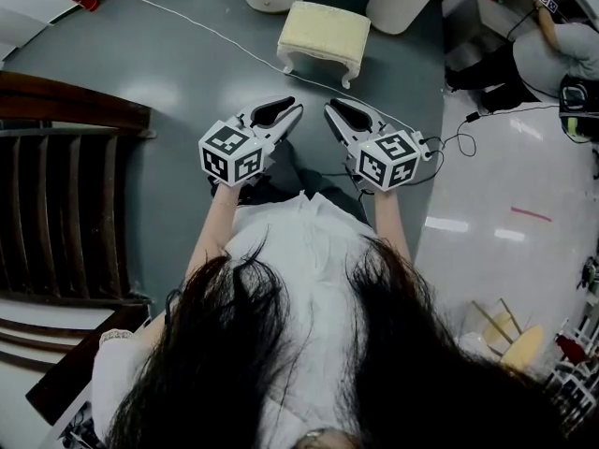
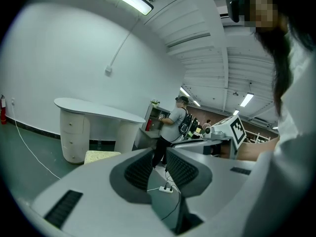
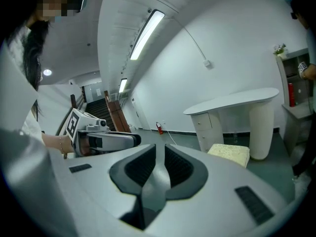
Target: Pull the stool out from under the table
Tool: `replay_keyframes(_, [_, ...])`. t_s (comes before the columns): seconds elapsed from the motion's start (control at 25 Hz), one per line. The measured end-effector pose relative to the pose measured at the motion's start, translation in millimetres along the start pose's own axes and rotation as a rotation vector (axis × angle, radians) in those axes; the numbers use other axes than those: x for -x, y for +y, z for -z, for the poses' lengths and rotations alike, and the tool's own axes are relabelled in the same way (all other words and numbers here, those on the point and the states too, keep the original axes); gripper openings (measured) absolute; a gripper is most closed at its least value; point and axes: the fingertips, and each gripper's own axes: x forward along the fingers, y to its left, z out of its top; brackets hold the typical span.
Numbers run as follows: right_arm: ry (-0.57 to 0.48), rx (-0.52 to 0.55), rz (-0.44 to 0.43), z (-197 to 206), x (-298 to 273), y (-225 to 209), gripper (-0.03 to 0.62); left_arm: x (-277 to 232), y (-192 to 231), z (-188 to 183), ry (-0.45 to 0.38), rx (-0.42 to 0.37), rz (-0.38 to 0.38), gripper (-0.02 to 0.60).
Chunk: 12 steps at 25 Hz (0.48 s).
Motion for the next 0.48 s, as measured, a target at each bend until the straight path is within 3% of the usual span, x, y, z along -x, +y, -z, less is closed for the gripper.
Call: replay_keyframes(0.48, [-0.007, -0.009, 0.016, 4.9, 5.0, -1.2, 0.069, -1.2, -3.4, 5.1, 0.012, -0.005, 0.013, 0.097])
